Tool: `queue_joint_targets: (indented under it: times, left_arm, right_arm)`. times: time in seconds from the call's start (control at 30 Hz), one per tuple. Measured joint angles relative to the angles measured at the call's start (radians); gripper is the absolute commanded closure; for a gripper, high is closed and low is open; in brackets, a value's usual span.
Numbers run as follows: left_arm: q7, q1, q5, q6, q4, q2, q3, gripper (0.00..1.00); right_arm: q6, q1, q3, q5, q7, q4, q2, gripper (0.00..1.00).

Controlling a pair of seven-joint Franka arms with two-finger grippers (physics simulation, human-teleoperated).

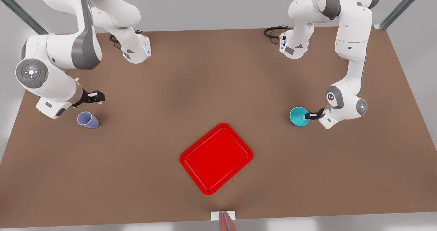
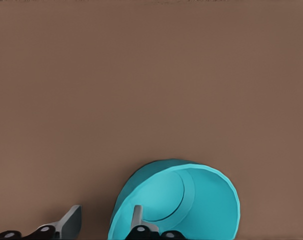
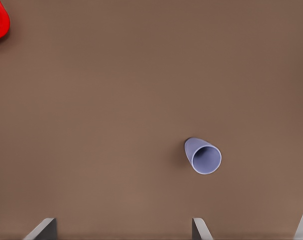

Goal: Place the bowl on the tray with the left arm and the cup on the tray with the right arm

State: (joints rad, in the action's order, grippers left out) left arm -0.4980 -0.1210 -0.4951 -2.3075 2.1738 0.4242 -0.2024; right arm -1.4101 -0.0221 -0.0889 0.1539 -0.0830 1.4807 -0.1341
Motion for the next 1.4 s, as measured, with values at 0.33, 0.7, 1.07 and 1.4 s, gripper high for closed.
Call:
queue_joint_targets:
  times: [0.33, 0.7, 1.07, 1.4]
  left_arm:
    - [-0.023, -0.044, -0.002, 0.111, -0.273, -0.042, 0.022, 0.79]
    - [0.503, -0.455, 0.067, 0.195, -0.973, 0.439, 0.094, 0.79]
    - [0.827, -0.450, 0.008, 0.085, -0.972, 0.508, 0.111, 0.00]
    - [0.878, -0.348, 0.195, 0.735, -1.066, -0.070, -0.196, 0.00]
  right_arm:
    - [0.005, 0.005, 0.000, -0.001, -0.001, -0.001, -0.004, 0.00]
    - [0.006, 0.006, 0.000, -0.001, -0.002, -0.002, -0.007, 0.00]
    - [0.006, 0.007, 0.000, -0.002, -0.002, 0.000, -0.008, 0.00]
    - [0.002, 0.025, 0.001, 0.005, -0.003, 0.070, -0.067, 0.00]
